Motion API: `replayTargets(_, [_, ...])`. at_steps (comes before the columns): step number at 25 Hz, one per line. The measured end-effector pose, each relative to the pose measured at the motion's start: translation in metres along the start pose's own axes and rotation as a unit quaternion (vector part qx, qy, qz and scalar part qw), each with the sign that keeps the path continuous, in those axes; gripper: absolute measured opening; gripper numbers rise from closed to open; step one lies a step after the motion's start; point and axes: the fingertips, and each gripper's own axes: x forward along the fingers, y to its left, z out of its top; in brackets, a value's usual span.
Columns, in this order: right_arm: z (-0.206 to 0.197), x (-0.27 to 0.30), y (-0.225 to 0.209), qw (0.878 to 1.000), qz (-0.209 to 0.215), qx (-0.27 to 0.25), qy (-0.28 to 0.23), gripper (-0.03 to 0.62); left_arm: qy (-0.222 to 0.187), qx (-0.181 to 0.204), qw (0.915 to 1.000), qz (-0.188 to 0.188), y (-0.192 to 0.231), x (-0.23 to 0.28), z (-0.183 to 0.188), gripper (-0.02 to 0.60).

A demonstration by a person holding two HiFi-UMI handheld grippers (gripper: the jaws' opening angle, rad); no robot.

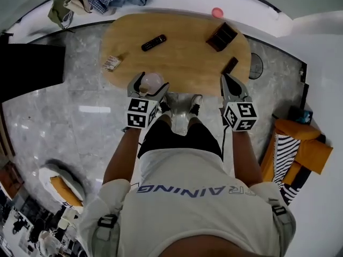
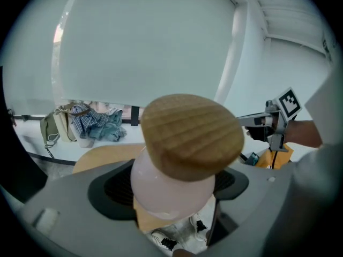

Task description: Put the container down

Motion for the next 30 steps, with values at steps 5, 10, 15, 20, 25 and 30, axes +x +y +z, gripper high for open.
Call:
replayTargets(5, [-0.032,0.021,-0.017,1.000,-0.011,0.004,0.021,0.015,0.026,0.042,0.9988,-0.001,0.003,0.062,-0.037,0.400])
replayTargets(10, [-0.055,0.038,-0.033,0.999,-0.015,0.023,0.030,0.015,0.066,0.065,0.9956,-0.010,0.001,0.134,-0.076,0.400])
replayTargets(15, [-0.087,0.041,-0.040,0.999,-0.008,0.028,0.046,0.015,0.109,0.076,0.9907,-0.032,-0.003,0.207,-0.116,0.400])
replayTargets(20, [-0.117,0.050,-0.064,0.997,-0.022,0.057,0.054,0.015,0.122,0.094,0.9872,-0.040,-0.008,0.267,-0.140,0.400])
replayTargets(25, [-0.136,0.059,-0.082,0.996,-0.032,0.067,0.058,0.015,0.136,0.124,0.9823,-0.032,-0.012,0.318,-0.153,0.400])
replayTargets(30, [-0.143,0.069,-0.088,0.995,-0.035,0.077,0.052,0.015,0.150,0.138,0.9788,-0.023,-0.012,0.343,-0.165,0.400])
